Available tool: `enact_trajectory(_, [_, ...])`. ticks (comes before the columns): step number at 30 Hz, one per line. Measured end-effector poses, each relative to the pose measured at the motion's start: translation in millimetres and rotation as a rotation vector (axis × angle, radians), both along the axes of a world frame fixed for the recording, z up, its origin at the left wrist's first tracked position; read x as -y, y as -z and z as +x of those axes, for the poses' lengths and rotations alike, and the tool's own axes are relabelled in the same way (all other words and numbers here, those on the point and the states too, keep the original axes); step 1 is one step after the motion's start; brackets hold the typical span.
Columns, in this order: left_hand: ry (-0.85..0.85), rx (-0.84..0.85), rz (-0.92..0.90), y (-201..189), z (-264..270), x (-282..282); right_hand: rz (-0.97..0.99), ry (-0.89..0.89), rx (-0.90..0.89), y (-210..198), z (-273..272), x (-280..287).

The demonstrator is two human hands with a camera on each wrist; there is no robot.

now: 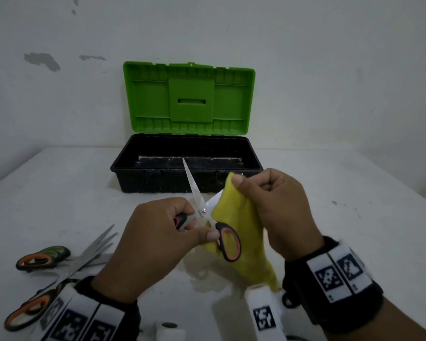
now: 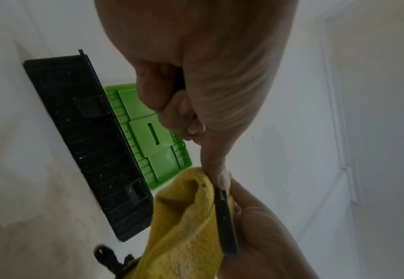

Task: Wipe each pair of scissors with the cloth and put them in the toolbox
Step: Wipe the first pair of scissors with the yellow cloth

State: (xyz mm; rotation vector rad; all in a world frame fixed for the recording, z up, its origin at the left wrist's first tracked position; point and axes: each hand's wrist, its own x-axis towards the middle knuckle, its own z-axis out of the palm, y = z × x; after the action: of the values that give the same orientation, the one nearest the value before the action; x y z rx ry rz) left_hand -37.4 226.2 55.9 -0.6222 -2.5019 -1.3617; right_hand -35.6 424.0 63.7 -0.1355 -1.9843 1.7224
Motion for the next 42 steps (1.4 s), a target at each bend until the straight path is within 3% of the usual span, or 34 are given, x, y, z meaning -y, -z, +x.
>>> enact_trajectory(7, [0.001,-0.001,0.018,0.3,-0.8,-2.4,0.003,-0.054,0.001,1.2,6.8,6.9])
enact_trajectory(12, [-0.011,0.024,0.015,2.3,-0.6,-8.1,-0.089,0.099,-0.003,-8.0,-7.0,-16.1])
enact_trajectory(15, [-0.067,0.036,-0.008,2.6,-3.7,-5.1,-0.114,0.092,-0.010,-10.9,-0.4,-21.1])
enact_trajectory(21, [-0.175,-0.015,-0.162,-2.3,2.7,-12.5,0.143,-0.059,0.004,-7.8,16.8,7.5])
enact_trajectory(25, [-0.203,-0.071,-0.305,-6.8,8.1,-18.1,0.262,-0.027,0.024,-0.2,13.4,22.5])
enact_trajectory(28, [-0.236,-0.140,-0.372,-4.3,7.1,-17.1,0.170,0.031,0.032,0.5,5.4,18.2])
enact_trajectory(33, [-0.231,-0.271,-0.388,-1.2,4.7,-15.8,0.099,-0.063,0.040,-3.7,14.2,26.0])
enact_trajectory(35, [-0.208,-0.281,-0.398,-4.4,6.6,-15.1,0.030,-0.020,0.036,-4.6,9.7,20.2])
enact_trajectory(38, [-0.206,-0.313,-0.405,-2.4,7.9,-15.5,0.043,0.045,0.029,-3.4,0.8,7.7])
enact_trajectory(42, [-0.211,-0.345,-0.396,1.4,7.3,-14.2,0.096,-0.019,0.032,-3.7,8.0,13.0])
